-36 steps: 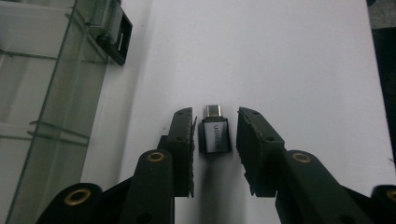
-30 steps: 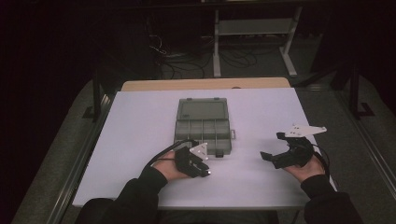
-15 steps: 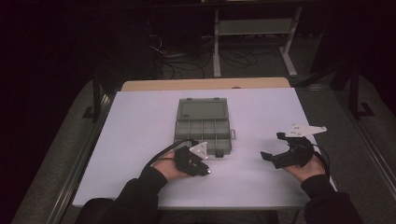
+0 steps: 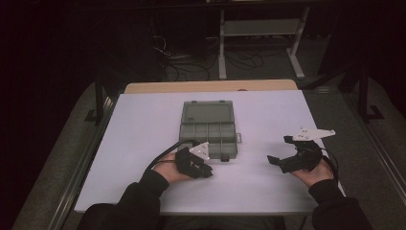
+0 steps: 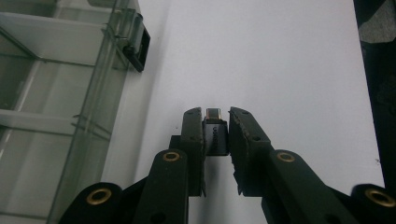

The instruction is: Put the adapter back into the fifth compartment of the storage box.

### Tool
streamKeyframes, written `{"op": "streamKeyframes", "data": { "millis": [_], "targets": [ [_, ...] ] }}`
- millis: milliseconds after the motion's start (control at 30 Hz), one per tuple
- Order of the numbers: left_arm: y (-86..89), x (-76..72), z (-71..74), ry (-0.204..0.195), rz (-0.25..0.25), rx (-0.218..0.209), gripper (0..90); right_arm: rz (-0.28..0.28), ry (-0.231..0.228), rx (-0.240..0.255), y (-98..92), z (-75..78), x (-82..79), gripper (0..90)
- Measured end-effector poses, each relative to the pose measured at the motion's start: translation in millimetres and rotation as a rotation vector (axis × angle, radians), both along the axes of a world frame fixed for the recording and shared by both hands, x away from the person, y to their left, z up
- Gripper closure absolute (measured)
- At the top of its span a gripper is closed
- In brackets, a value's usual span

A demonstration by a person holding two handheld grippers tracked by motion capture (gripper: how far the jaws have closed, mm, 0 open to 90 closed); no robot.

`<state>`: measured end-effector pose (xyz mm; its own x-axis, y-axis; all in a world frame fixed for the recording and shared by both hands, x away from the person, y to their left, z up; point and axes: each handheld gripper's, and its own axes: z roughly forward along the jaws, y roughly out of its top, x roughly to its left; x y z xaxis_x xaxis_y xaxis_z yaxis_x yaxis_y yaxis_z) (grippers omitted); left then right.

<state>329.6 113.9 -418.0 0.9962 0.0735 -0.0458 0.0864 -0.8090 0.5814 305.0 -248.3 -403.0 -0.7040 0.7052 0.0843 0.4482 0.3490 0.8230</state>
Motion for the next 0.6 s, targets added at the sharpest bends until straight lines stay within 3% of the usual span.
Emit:
{"op": "streamKeyframes", "data": {
  "millis": [600],
  "targets": [
    [9.5,-1.6,22.0,-0.020,-0.001,-0.020,76.4,0.000,0.001,-0.003,0.3,-0.2,0.0,0.0]
  ]
}}
